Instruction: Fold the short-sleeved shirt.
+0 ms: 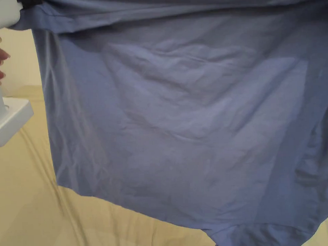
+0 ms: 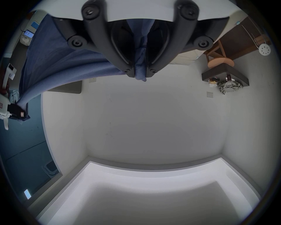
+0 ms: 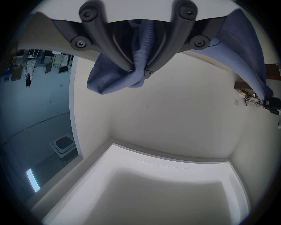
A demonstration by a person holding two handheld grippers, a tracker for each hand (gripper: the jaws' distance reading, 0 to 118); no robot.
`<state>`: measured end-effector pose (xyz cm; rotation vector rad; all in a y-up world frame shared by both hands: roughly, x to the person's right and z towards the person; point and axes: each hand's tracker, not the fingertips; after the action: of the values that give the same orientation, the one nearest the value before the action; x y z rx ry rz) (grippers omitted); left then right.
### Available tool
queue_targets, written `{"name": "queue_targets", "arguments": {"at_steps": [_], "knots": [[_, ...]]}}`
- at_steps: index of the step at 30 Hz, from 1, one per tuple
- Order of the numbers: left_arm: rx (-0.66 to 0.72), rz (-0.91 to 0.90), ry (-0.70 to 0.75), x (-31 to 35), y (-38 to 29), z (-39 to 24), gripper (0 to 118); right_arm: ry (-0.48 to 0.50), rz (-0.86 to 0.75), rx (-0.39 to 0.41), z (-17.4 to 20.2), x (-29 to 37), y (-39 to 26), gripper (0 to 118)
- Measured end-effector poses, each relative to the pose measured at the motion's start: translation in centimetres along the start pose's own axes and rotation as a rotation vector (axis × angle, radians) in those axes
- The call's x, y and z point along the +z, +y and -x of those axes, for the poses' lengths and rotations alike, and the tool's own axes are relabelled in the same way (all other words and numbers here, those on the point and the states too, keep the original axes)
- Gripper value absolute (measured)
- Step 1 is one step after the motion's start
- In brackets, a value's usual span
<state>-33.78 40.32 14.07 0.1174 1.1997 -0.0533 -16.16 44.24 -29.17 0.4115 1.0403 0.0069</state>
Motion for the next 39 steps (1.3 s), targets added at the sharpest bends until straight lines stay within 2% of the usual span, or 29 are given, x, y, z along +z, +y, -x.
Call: {"name": "queue_targets", "arguments": {"at_steps": [2,7,12,16,19,22,26,35,39], "knots": [[-0.026,0.005,0.004,-2.0,0.3,0.1,10,-0.022,-0.005,0.052,0.6,-2.2,0.0,4],[-0.040,0.052,-0.011,-7.4,0.8,0.7,10,-0.057,0.007,0.108,2.0,-8.0,-0.8,4],[-0.089,0.083,0.028,-13.1,0.2,0.4,10,-0.084,0.011,0.210,3.6,-13.4,-2.2,4],[-0.121,0.116,0.049,-17.2,-0.5,0.0,10,-0.093,0.036,0.232,5.1,-16.8,-3.1,4],[-0.034,0.134,0.046,-19.8,-0.9,0.8,10,-0.104,0.050,0.244,5.9,-19.2,-4.3,4],[-0.053,0.147,0.065,-21.9,-1.8,0.5,10,-0.092,0.084,0.234,7.0,-20.6,-5.7,4],[-0.033,0.179,0.077,-23.7,-3.6,0.5,10,-0.096,0.106,0.244,8.4,-21.0,-8.4,4],[-0.028,0.351,0.099,-25.7,-12.7,1.7,10,0.023,0.292,0.249,11.3,-18.7,-17.8,4],[-0.005,0.467,0.082,-22.8,-18.9,2.3,10,0.119,0.495,0.224,13.0,-15.4,-23.8,4]]}}
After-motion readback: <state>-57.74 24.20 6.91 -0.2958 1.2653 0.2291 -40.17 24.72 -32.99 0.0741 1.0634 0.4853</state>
